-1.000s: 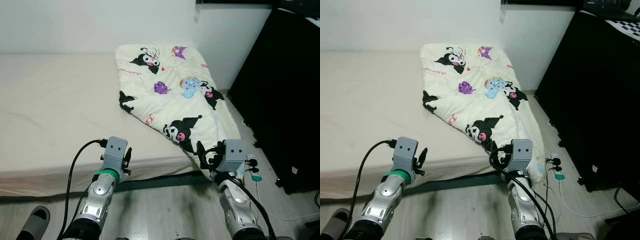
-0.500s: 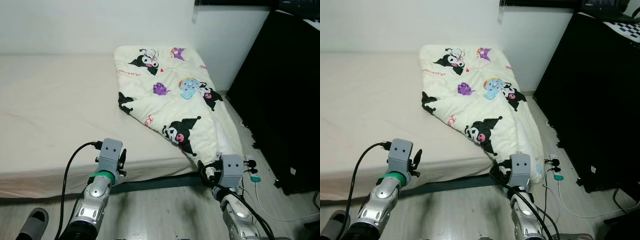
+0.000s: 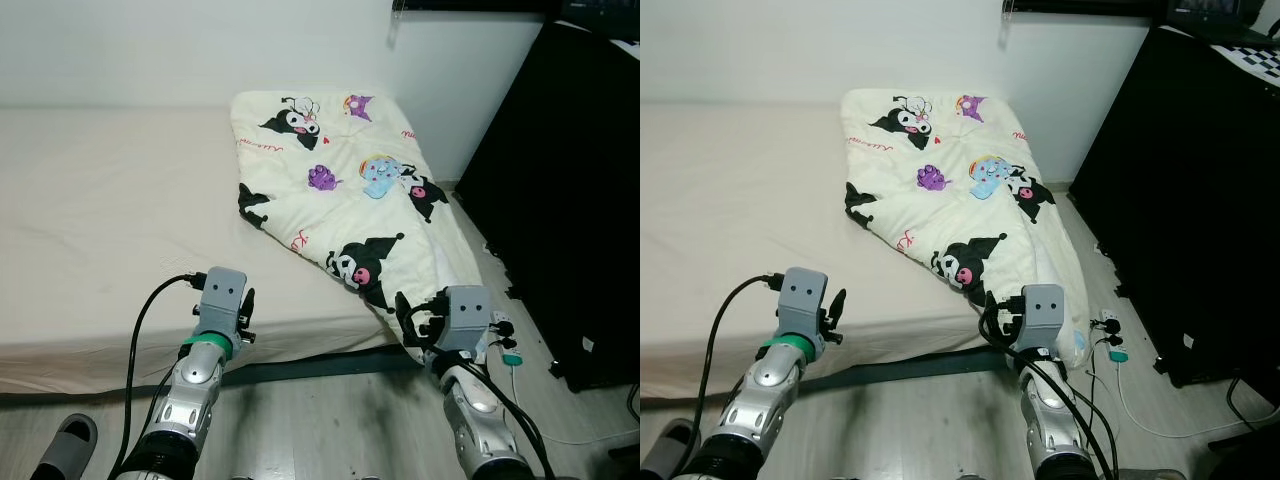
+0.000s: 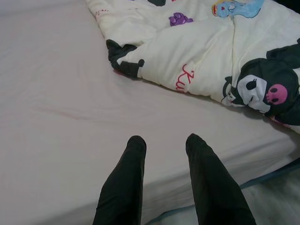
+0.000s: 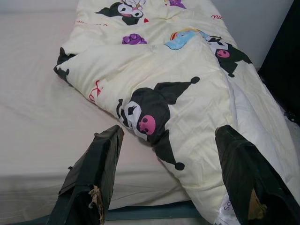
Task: Clean up the room
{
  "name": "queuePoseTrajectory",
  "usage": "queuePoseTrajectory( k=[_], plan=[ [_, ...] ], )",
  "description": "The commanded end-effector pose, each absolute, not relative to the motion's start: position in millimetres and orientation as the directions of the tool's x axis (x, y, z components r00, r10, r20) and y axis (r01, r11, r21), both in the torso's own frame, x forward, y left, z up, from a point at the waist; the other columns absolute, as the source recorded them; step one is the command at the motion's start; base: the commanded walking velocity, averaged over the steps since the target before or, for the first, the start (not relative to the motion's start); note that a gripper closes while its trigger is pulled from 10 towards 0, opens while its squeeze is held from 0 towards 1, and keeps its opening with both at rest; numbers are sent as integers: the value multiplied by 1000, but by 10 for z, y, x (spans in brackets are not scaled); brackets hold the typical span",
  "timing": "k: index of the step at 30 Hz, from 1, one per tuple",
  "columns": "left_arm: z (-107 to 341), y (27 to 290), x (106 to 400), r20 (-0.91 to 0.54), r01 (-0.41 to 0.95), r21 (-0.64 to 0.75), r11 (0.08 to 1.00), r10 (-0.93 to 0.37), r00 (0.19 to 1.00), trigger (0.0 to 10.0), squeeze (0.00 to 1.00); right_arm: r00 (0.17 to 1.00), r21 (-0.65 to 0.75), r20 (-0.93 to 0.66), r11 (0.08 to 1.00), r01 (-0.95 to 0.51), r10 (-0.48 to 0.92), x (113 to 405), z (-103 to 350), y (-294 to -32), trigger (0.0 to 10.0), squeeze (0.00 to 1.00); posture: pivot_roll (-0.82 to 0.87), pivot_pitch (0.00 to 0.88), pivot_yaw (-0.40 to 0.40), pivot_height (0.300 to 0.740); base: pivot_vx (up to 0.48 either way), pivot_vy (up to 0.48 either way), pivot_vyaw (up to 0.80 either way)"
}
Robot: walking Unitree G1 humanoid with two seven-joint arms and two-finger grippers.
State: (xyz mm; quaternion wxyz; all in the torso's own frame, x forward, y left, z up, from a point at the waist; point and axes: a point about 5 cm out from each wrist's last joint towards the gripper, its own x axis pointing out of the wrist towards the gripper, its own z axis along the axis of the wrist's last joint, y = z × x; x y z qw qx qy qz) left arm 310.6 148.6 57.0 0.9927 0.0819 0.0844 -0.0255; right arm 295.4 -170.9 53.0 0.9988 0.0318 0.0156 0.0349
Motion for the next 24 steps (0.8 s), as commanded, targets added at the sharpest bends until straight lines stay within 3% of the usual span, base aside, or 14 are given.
queuePoseTrajectory(
  k=[1,24],
  plan=[
    [516,1482,3063,-195,69,156,985,-38,980,10000,0,997,71,-51,996,-52,56,2906,465,-1751,10000,0,-8,43,-3,740,0,0,0],
    [515,1424,3065,-191,88,140,986,-60,980,10000,0,998,126,-70,992,19,-10,2913,463,-1831,10000,0,-23,53,-2,740,0,0,0]
  ],
)
